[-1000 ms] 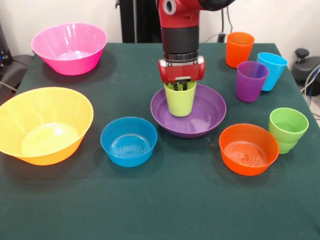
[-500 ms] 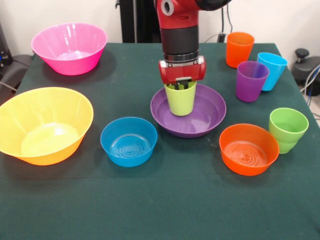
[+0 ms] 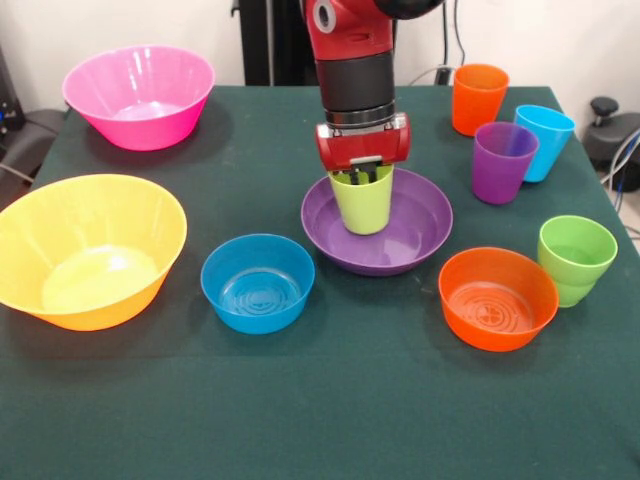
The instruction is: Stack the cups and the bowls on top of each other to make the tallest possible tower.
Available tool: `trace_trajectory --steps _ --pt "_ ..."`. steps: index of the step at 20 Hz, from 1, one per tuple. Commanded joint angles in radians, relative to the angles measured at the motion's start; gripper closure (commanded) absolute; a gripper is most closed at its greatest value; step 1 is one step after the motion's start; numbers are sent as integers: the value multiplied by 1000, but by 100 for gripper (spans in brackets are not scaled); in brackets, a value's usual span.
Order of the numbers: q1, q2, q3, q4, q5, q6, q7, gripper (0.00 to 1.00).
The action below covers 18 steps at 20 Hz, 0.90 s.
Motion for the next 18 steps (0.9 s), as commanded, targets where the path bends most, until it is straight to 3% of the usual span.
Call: trace_trajectory --steps 1,6,13,15,18 --pt "-27 -2 249 -72 114 17 -216 100" --pt "-30 -11 248 -62 148 43 -248 100" --pt "-19 0 232 -69 123 55 -216 100" --pt "-2 16 213 -80 82 73 -184 100" --pt "97 153 88 -147 -154 119 67 100"
